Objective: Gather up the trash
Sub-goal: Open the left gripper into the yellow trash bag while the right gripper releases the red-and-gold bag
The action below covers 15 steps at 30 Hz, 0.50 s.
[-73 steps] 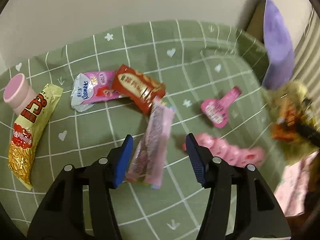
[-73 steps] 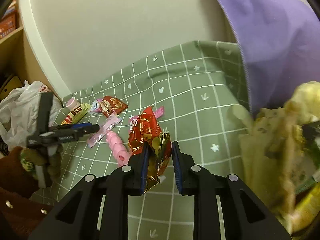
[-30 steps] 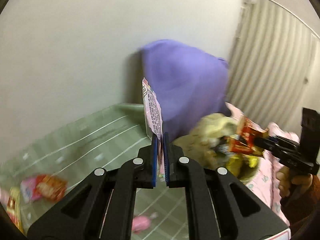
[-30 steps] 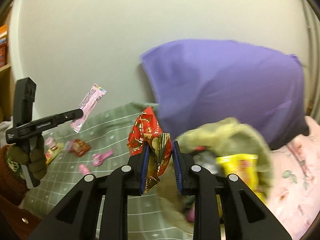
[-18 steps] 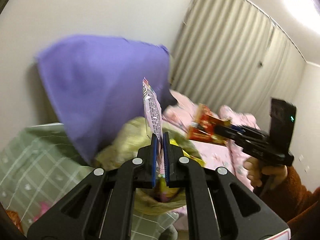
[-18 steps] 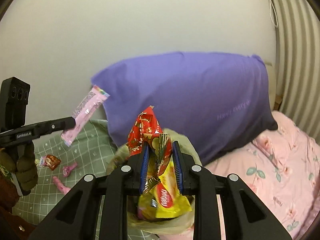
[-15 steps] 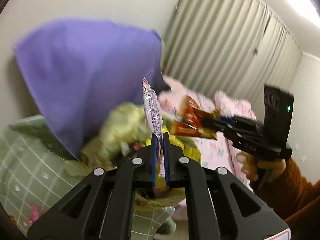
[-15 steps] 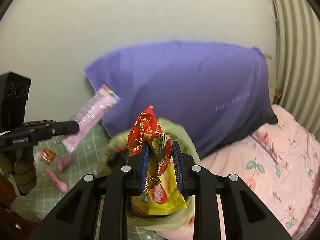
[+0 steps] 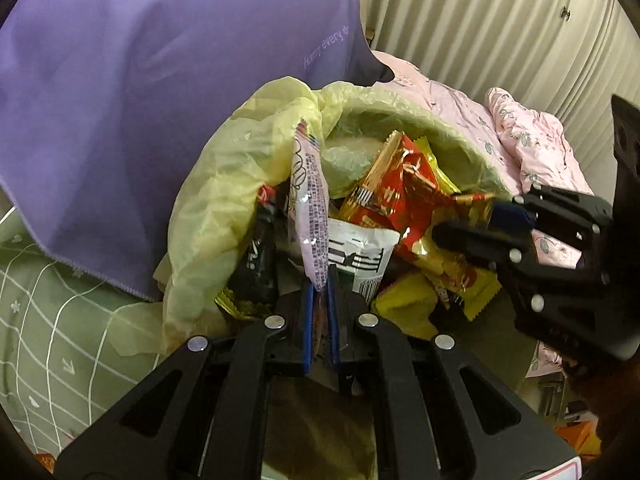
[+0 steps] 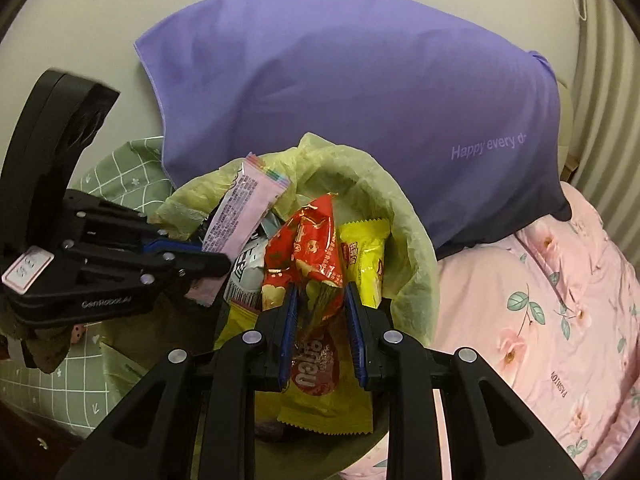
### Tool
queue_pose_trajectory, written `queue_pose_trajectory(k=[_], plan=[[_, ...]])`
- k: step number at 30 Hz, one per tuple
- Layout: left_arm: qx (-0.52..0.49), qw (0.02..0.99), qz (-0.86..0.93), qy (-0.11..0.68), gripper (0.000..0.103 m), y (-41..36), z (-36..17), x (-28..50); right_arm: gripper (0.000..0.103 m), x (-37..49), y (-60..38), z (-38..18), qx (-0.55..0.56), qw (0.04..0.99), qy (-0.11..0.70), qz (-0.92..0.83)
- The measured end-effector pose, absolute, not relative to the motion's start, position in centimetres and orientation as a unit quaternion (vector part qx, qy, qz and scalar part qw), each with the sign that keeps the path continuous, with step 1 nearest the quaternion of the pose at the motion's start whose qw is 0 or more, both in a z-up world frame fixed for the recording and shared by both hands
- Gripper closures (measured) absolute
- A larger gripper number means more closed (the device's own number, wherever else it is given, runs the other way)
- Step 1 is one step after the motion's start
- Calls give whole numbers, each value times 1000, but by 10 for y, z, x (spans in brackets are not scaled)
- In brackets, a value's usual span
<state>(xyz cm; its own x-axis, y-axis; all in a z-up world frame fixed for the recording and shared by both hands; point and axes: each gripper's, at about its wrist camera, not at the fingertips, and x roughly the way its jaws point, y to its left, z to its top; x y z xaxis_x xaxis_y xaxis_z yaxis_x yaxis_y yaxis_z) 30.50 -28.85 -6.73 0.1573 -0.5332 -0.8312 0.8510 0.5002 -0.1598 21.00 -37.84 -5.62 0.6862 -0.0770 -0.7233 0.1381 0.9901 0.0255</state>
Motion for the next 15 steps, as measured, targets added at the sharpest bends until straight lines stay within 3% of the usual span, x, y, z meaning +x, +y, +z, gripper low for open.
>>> queue_pose_trajectory(k=[15], plan=[[113, 721, -501, 465, 97, -274, -54, 295, 80, 188, -373, -46, 55, 920, 381, -68]])
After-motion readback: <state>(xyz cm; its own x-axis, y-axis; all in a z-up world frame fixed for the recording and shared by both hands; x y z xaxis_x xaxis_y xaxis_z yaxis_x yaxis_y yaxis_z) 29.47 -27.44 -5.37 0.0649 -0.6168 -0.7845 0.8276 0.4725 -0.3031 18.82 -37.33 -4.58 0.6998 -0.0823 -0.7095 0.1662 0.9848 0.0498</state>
